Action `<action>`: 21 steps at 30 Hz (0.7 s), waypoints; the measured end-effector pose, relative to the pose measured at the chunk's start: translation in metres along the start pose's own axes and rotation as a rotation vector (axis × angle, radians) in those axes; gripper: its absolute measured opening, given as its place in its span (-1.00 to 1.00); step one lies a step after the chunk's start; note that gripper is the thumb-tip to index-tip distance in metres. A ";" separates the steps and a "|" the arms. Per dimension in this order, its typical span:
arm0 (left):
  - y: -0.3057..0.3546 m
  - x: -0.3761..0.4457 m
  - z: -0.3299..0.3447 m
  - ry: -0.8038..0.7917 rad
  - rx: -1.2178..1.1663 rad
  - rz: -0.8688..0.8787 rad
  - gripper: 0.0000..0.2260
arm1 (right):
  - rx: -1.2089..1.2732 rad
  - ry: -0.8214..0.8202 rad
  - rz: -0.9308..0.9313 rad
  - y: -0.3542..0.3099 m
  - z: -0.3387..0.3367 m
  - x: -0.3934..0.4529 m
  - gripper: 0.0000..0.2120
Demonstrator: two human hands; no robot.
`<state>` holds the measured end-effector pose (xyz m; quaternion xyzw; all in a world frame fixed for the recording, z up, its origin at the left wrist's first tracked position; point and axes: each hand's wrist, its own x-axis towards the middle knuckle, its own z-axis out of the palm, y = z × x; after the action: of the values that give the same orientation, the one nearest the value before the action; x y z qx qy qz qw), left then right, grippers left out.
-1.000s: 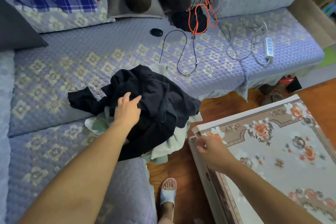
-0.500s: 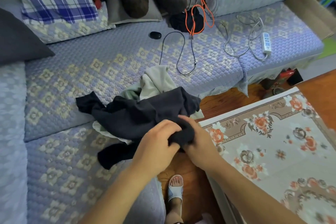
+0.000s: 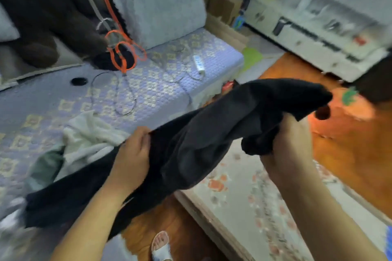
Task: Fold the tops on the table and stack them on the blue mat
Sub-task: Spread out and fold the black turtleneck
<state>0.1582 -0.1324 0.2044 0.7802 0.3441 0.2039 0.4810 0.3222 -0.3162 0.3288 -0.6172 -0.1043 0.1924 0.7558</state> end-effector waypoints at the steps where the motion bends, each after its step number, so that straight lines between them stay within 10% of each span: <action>1: 0.035 -0.002 0.015 -0.081 -0.138 0.024 -0.75 | 0.065 0.042 -0.054 -0.023 -0.024 -0.001 -0.67; 5: 0.145 -0.035 0.088 -0.504 -0.441 0.282 -0.34 | 0.153 0.123 -0.341 -0.107 -0.129 -0.016 -0.80; 9: 0.218 -0.101 0.199 -0.259 0.023 0.892 -0.19 | 0.262 0.137 -0.471 -0.163 -0.223 -0.042 -0.63; 11: 0.239 -0.137 0.270 -0.130 0.001 0.732 -0.22 | 0.235 0.174 -0.480 -0.175 -0.263 -0.049 -0.67; 15: 0.257 -0.132 0.354 -0.082 -0.415 0.261 -0.98 | 0.086 0.295 -0.515 -0.195 -0.336 -0.046 -0.75; 21: 0.335 -0.088 0.347 -0.445 -0.275 0.553 -0.79 | -0.007 0.581 -0.603 -0.231 -0.422 -0.051 -0.86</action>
<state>0.4384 -0.5091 0.3461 0.7969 -0.0227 0.1958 0.5710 0.4805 -0.7527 0.4664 -0.5901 -0.0633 -0.2197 0.7743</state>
